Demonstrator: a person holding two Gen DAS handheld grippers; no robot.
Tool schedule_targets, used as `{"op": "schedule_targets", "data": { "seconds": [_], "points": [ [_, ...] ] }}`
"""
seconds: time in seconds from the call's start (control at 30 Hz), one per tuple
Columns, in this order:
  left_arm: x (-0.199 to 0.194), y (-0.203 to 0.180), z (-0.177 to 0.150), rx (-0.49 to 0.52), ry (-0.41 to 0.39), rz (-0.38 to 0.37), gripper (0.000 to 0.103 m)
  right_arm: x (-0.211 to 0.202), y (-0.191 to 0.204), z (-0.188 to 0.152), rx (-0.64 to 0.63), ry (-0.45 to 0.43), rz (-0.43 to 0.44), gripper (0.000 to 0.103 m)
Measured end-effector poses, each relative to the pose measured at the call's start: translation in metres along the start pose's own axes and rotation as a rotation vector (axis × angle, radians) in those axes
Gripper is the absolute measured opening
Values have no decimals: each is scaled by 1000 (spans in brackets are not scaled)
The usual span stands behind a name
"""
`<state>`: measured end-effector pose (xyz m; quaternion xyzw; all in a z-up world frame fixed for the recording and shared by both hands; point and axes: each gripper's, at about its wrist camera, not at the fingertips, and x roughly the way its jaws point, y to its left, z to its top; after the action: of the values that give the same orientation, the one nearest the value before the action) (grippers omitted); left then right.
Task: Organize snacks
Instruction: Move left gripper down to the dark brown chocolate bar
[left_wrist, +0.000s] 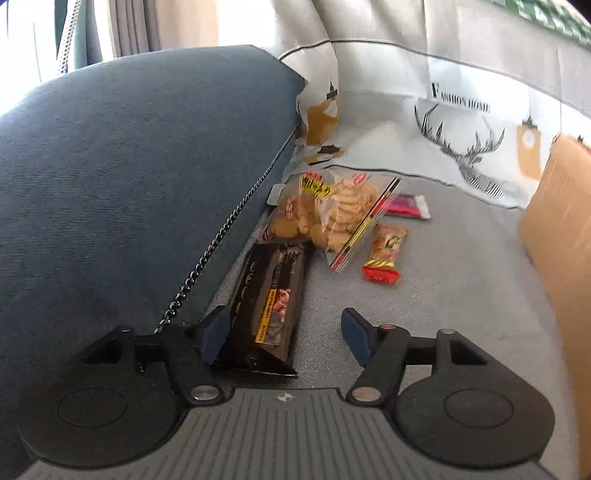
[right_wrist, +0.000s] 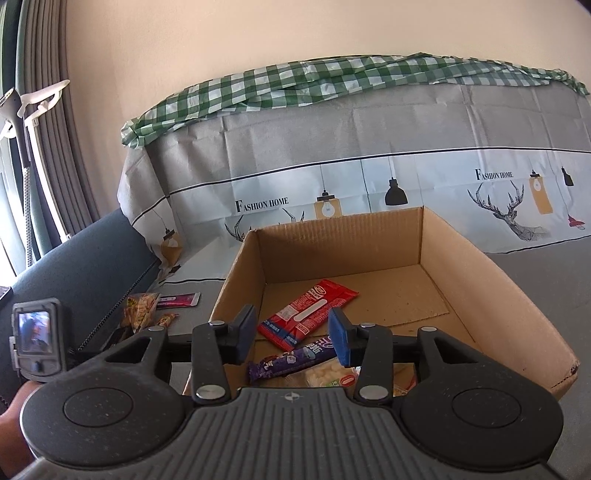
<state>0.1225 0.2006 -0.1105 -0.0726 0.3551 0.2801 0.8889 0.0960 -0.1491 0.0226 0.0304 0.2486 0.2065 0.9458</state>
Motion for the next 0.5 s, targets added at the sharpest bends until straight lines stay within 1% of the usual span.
{"op": "schedule_targets", "data": {
  "seconds": [0.13,0.2,0.23,0.37,0.5],
  "points": [
    [0,-2,1,6,-3,23,72,0,4,-1,-14,-1,-4,48],
    [4,-8,0,36,2,57,78,1,6,-2,-23,0,-6,48],
    [5,-9,-1,43,-3,66,79,1,7,-2,-29,1,-7,48],
    [11,-12,0,31,-19,78,83,1,8,-2,-45,3,-9,48],
    [15,-9,3,-1,-18,63,83,-2,10,-3,-57,0,-9,48]
  ]
}}
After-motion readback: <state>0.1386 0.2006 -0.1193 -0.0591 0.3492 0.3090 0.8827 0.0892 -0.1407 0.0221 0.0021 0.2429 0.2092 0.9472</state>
